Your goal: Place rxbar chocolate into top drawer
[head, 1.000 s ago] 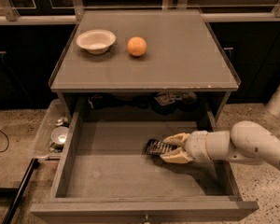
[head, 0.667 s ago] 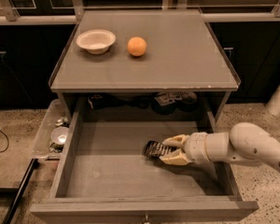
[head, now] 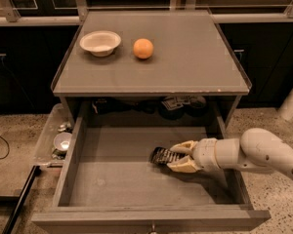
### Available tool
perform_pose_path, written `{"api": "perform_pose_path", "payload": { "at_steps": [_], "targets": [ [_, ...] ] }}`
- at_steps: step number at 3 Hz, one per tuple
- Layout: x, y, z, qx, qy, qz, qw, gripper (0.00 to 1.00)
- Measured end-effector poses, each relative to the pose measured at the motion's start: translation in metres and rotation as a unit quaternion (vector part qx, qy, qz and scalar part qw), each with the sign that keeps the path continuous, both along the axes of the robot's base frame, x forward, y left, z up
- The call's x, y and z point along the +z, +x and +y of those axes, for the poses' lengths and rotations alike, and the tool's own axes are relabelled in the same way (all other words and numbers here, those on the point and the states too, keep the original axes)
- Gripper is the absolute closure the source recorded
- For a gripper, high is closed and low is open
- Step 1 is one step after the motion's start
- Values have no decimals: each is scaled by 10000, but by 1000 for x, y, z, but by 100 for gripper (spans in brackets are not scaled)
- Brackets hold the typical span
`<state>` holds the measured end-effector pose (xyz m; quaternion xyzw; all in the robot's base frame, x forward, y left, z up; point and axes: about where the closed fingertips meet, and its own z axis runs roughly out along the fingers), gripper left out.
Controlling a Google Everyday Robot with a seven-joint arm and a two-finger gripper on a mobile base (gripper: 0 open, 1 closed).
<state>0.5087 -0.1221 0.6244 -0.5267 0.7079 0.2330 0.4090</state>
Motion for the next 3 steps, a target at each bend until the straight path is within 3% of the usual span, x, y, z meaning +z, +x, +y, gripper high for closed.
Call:
{"api": "perform_pose_path", "payload": {
  "at_steps": [2, 3],
  "targets": [
    [0, 0, 0, 0, 0, 0, 10000, 11],
    [0, 0, 0, 1, 0, -1, 10000, 0]
  ]
}}
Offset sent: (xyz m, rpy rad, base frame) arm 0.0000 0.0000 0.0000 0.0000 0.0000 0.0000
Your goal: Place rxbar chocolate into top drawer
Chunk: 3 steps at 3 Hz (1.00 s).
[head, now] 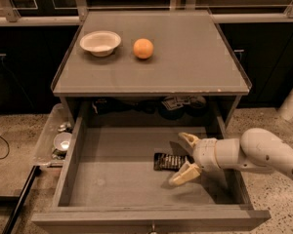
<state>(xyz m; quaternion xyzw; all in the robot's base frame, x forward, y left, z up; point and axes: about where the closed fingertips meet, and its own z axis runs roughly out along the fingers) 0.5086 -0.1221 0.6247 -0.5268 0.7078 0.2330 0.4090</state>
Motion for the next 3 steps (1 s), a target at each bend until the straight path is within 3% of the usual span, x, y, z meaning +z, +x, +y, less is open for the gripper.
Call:
{"api": "perform_pose_path", "payload": {
  "at_steps": [1, 3],
  "targets": [
    [17, -2, -3, 49, 0, -53, 10000, 0],
    [95, 5, -44, 91, -278, -633, 9976, 0]
  ]
}}
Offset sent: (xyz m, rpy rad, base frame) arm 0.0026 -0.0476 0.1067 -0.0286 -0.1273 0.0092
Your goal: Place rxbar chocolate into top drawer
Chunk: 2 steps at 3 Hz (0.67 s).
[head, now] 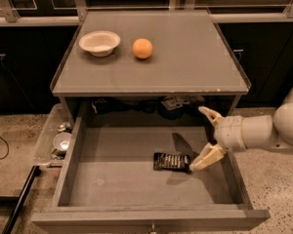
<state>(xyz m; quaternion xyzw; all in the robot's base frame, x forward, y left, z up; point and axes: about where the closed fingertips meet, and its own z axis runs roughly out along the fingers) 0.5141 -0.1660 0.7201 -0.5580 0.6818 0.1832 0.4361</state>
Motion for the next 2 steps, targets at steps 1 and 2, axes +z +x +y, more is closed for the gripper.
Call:
{"api": "perform_pose_path", "payload": {
  "at_steps": [1, 2],
  "targets": [
    [55, 9, -27, 23, -354, -423, 9985, 0],
    [105, 19, -47, 17, -642, -784, 9949, 0]
  ]
}}
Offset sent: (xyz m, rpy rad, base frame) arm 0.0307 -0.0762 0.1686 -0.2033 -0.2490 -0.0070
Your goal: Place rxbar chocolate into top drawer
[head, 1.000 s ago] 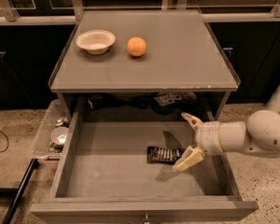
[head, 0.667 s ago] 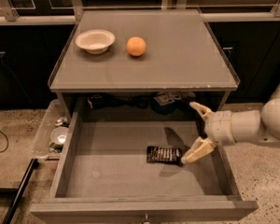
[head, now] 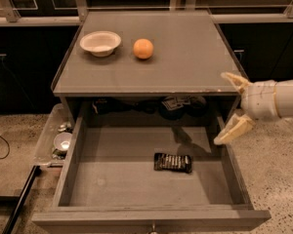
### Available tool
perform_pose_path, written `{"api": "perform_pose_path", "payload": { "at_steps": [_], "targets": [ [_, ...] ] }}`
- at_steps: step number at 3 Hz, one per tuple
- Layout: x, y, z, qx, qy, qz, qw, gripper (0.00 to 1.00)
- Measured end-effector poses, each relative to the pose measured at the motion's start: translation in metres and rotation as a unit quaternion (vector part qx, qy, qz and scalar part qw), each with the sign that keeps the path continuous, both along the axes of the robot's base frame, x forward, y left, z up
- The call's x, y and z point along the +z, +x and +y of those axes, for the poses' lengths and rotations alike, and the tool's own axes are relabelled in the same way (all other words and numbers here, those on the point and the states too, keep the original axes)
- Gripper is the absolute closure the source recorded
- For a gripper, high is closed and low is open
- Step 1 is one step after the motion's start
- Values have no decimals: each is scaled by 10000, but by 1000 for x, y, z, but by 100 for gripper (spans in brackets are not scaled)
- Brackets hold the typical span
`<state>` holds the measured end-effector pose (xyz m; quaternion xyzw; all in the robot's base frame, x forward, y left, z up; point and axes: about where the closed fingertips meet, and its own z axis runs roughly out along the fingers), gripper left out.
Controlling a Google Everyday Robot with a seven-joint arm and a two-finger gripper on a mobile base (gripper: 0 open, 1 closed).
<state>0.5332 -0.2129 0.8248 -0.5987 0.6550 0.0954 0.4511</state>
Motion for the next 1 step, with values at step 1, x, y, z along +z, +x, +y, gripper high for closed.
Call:
{"api": "perform_pose_path", "payload": {
  "at_steps": [1],
  "targets": [
    [5, 2, -1, -12, 10, -44, 10000, 0]
  ]
}}
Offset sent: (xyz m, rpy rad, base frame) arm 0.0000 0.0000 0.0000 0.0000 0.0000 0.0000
